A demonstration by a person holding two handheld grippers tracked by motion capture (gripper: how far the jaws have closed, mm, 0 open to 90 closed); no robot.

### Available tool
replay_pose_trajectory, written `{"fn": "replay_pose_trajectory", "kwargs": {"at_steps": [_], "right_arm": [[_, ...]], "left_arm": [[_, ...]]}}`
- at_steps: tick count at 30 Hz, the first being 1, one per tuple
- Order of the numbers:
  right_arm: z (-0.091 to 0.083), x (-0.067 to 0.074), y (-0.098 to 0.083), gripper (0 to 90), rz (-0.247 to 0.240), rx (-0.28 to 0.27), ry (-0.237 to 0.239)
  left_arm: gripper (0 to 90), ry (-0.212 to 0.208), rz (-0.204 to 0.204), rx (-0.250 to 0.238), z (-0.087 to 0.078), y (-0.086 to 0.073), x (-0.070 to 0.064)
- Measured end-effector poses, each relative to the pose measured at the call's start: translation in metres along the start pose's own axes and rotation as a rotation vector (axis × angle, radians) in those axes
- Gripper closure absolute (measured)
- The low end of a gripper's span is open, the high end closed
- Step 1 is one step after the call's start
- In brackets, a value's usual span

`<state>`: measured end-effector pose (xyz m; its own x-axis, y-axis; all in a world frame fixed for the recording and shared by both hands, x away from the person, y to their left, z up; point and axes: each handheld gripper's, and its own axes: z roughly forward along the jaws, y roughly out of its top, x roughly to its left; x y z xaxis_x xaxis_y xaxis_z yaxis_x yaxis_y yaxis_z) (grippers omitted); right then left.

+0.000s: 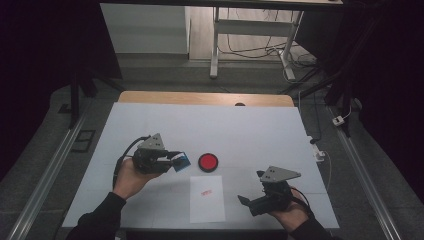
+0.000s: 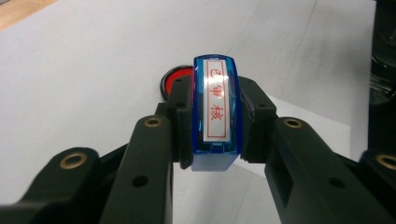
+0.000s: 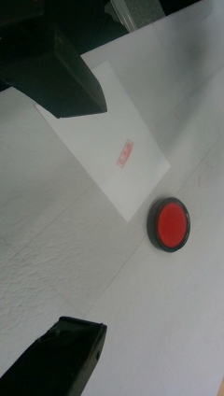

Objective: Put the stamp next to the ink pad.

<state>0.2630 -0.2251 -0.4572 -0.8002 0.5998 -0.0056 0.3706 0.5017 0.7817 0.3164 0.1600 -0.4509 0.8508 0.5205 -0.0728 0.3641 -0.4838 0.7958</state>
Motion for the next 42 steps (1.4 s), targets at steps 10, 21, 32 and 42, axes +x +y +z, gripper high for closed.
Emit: {"fn": "replay_pose_trajectory", "kwargs": {"at_steps": [10,21,32,42], "right_arm": [[-0.015,-0.008,-0.013,0.0,0.032,0.014,-0.065],[-0.031,-0.015,-0.026,0.0,0.083,0.024,-0.115],[-0.047,-0.019,-0.038,0.0,0.132,0.014,-0.151],[-0.048,-0.018,-0.039,0.0,0.119,0.018,-0.153]], "left_arm": [[69.5,0.047,-0.035,0.024,0.0,-0.008,0.009],[69.5,0.094,-0.082,0.055,0.002,-0.016,0.02],[69.5,0.148,-0.133,0.098,0.008,-0.028,0.031],[69.3,0.186,-0.146,0.143,0.013,-0.039,0.041]]}}
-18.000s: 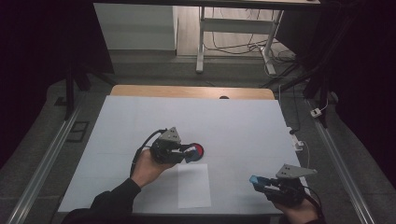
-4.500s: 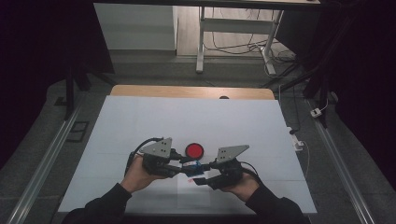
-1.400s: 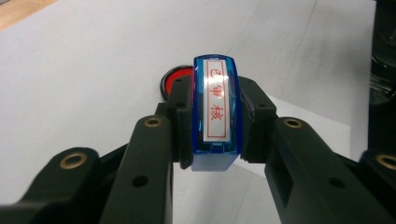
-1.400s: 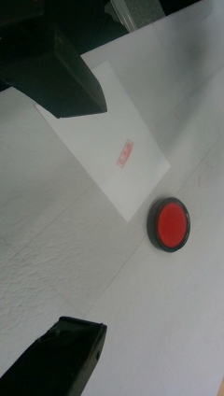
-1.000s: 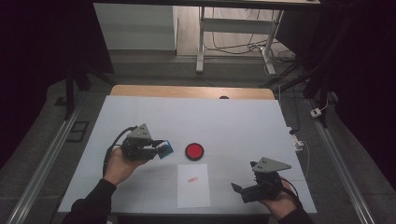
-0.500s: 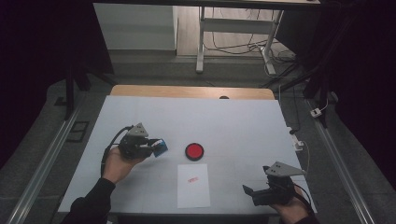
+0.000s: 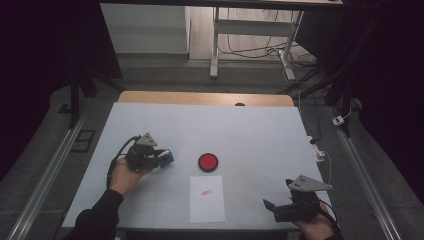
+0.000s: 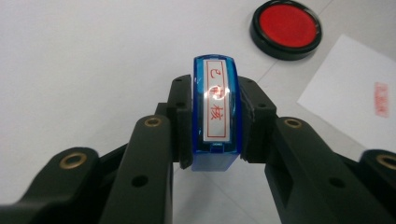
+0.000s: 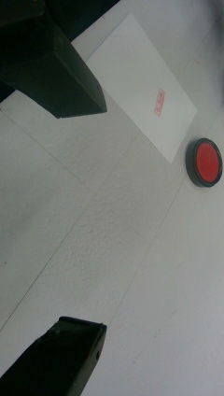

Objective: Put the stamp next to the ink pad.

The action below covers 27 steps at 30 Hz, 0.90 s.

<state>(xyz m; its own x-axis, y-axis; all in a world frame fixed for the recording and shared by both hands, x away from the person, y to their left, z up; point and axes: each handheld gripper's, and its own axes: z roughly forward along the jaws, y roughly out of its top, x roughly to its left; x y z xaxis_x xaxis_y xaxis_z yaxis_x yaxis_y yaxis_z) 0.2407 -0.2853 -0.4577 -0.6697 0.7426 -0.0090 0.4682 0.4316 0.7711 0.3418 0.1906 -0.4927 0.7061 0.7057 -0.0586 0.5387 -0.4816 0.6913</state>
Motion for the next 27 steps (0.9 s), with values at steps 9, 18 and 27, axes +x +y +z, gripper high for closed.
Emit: {"fn": "replay_pose_trajectory", "kwargs": {"at_steps": [9,18,27], "right_arm": [[0.001,0.0,0.0,0.0,-0.005,0.002,0.004],[0.001,0.0,0.0,0.0,-0.008,0.004,0.01],[0.001,0.001,0.0,0.0,-0.004,0.003,0.007]], "left_arm": [[69.0,0.02,-0.001,0.022,0.006,-0.007,0.006],[64.7,0.009,-0.03,0.033,0.01,-0.01,0.01],[46.6,-0.009,-0.075,0.002,0.0,-0.007,0.011]]}}
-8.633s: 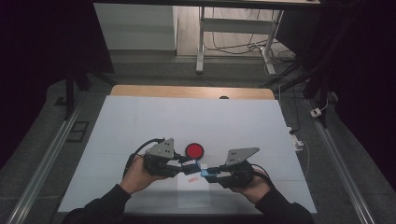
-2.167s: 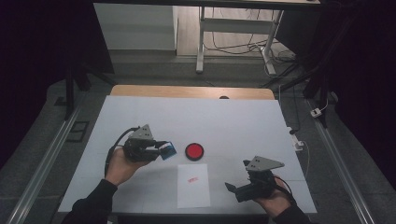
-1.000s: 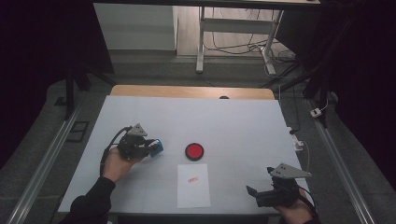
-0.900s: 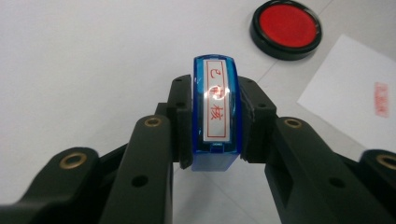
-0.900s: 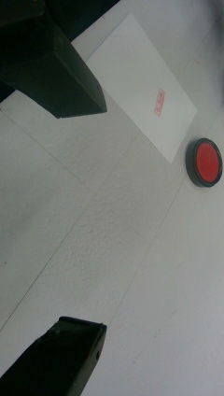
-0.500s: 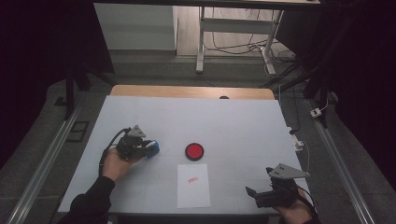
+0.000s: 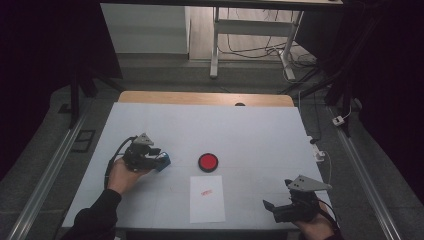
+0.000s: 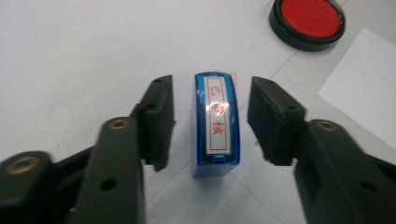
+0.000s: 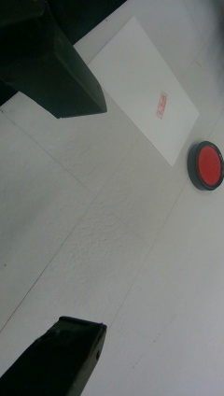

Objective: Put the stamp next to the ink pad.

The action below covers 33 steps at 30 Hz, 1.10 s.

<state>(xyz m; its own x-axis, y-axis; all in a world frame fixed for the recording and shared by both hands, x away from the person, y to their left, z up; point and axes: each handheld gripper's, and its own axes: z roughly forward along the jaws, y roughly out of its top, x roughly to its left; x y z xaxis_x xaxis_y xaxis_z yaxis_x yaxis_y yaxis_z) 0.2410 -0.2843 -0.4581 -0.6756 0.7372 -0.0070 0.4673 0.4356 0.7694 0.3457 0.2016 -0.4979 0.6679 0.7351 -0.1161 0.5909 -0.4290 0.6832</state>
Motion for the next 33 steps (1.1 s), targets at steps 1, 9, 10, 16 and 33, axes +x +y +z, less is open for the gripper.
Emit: {"fn": "replay_pose_trajectory", "kwargs": {"at_steps": [1,9,10,16,33], "right_arm": [[0.0,0.0,0.0,0.0,-0.003,0.004,0.003],[0.0,-0.001,0.001,0.0,0.001,0.011,0.004],[0.0,-0.001,0.0,0.0,0.0,0.011,0.005],[0.001,0.0,0.001,0.0,0.0,0.013,0.011],[0.002,-0.001,0.001,0.0,0.015,0.015,0.002]], "left_arm": [[44.0,-0.002,-0.012,-0.01,-0.002,0.001,0.0],[16.2,-0.037,-0.05,-0.044,-0.017,0.005,-0.011],[14.8,-0.037,-0.047,-0.046,-0.019,0.004,-0.013],[9.0,-0.048,-0.022,-0.084,-0.031,0.002,-0.024],[0.6,-0.092,-0.029,-0.149,-0.063,-0.023,-0.05]]}}
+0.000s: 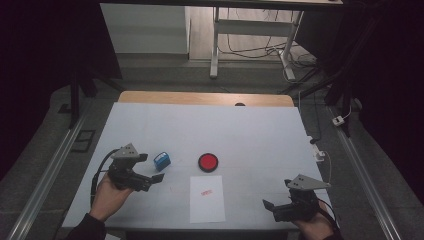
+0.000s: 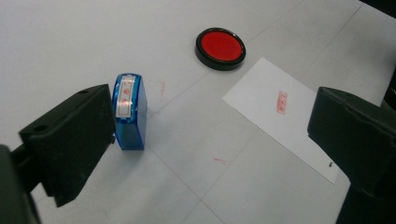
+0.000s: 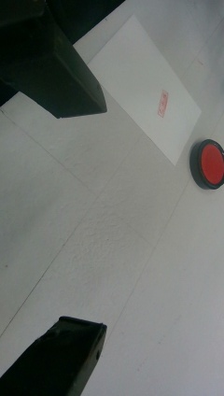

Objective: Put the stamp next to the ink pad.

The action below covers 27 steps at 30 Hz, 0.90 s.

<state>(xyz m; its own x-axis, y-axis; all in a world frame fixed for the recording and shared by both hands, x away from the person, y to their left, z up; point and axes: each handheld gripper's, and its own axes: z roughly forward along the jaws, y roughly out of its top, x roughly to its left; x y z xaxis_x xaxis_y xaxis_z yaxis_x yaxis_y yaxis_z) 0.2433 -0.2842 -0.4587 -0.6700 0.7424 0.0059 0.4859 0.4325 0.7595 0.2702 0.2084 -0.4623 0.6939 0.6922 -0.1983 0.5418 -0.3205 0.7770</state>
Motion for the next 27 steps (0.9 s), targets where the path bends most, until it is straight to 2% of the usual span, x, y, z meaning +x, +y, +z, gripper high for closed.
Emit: {"fn": "replay_pose_trajectory", "kwargs": {"at_steps": [16,20,27], "right_arm": [[-0.002,-0.002,-0.001,0.0,0.027,0.005,-0.014],[-0.004,-0.002,-0.001,0.0,0.034,0.003,-0.018],[-0.005,-0.003,-0.002,0.0,0.039,0.002,-0.021]], "left_arm": [[0.0,0.015,0.019,-0.03,-0.025,-0.024,-0.019],[0.0,0.008,0.004,-0.027,-0.031,-0.031,-0.02],[0.0,0.043,-0.021,-0.029,-0.042,-0.043,-0.02]]}}
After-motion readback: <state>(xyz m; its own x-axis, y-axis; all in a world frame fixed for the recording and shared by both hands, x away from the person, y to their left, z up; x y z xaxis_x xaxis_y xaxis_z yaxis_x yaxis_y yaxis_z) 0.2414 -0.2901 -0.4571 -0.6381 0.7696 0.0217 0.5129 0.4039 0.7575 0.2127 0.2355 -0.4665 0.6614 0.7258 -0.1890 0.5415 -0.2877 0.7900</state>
